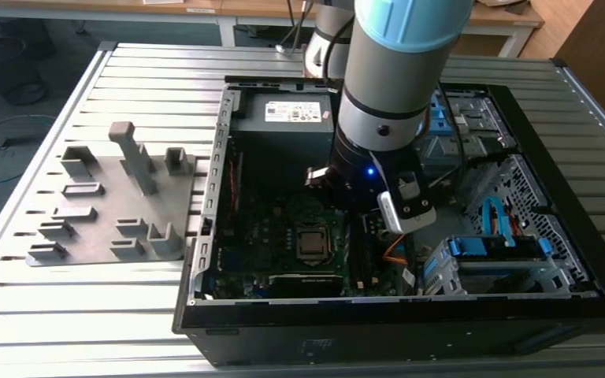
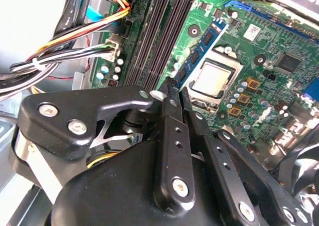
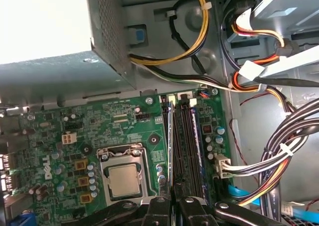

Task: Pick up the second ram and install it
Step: 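Insert the second ram into the second slot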

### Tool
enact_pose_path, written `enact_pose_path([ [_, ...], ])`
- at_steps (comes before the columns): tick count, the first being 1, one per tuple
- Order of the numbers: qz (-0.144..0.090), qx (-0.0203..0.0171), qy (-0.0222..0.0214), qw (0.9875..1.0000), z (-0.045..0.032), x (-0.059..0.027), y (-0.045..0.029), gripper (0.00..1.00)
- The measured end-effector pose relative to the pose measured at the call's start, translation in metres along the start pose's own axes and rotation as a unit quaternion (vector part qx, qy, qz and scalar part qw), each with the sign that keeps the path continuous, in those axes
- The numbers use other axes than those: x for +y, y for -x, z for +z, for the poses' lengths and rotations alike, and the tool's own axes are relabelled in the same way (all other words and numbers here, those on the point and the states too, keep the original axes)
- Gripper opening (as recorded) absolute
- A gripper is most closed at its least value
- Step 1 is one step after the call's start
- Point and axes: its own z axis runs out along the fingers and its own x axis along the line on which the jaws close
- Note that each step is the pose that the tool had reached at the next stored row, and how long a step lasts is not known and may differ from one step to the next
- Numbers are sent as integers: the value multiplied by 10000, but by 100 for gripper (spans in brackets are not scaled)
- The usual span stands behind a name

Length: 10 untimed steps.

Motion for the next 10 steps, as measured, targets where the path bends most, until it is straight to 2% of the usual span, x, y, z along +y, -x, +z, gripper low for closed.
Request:
enact_pose_path([
  [2, -31, 1, -1, 10000, 7, -1, -1, 14],
  [5, -299, 7, 2, 9996, 17, -1, -1, 14],
  [10, -748, 18, 4, 9972, 34, -1, -1, 14],
])
